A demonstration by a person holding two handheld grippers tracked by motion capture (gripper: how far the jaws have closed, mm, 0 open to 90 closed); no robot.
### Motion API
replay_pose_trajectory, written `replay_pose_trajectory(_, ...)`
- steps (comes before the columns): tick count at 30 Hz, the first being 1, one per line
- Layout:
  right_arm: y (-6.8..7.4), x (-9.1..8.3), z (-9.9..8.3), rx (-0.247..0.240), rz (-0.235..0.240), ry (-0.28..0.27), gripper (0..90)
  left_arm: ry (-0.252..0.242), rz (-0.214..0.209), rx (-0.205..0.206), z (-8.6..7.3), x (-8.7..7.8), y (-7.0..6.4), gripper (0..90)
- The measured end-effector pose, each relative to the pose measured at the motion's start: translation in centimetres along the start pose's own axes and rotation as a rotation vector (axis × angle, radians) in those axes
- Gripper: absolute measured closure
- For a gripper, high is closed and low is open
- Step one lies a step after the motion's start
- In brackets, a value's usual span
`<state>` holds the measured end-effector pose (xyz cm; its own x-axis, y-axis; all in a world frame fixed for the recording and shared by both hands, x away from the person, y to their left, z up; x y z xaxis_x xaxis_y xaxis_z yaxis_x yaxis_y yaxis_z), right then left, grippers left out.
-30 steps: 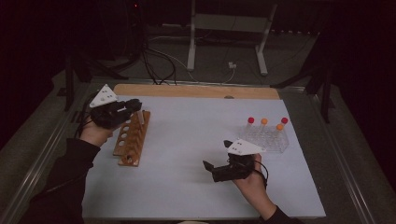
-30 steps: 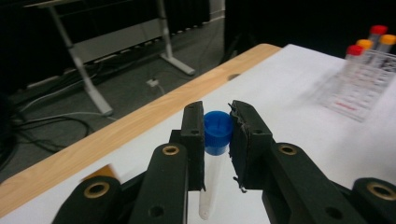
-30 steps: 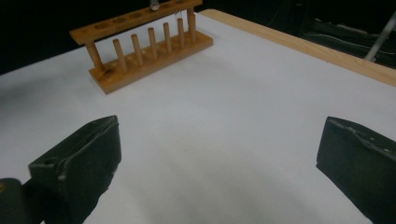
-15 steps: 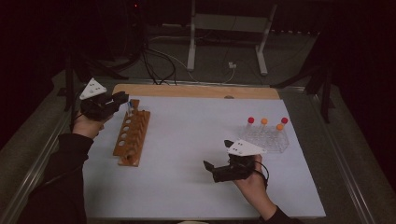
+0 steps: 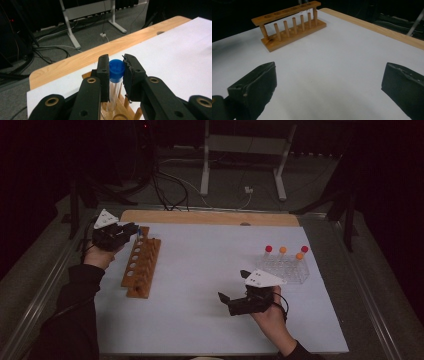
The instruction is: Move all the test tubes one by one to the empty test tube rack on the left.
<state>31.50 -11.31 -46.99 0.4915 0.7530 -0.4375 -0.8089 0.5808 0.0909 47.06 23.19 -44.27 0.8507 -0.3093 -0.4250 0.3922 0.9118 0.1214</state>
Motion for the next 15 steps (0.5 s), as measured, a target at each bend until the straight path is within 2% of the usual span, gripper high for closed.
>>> replay_pose_trajectory(8,0.0,0.0,0.0,0.002,0.005,-0.001,0.0,0.028,0.005,0.006,-1.3,0.7,-0.2,77.3)
replay_pose_trajectory(15,0.1,-0.1,0.0,0.001,0.009,-0.003,0.0,0.052,0.005,-0.005,-2.5,1.3,-0.1,77.3)
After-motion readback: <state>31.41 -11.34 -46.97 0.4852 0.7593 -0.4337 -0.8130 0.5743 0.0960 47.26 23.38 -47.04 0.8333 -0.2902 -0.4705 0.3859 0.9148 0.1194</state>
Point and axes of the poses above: each handheld gripper's, and its own axes: x roughly forward along the jaws, z roughly out of its top, y roughly to its left, the point moved 8 cm from there along x, roughly forward along the jaws, and after that the axes turned 9 degrees about z, right-handed, at the moved point
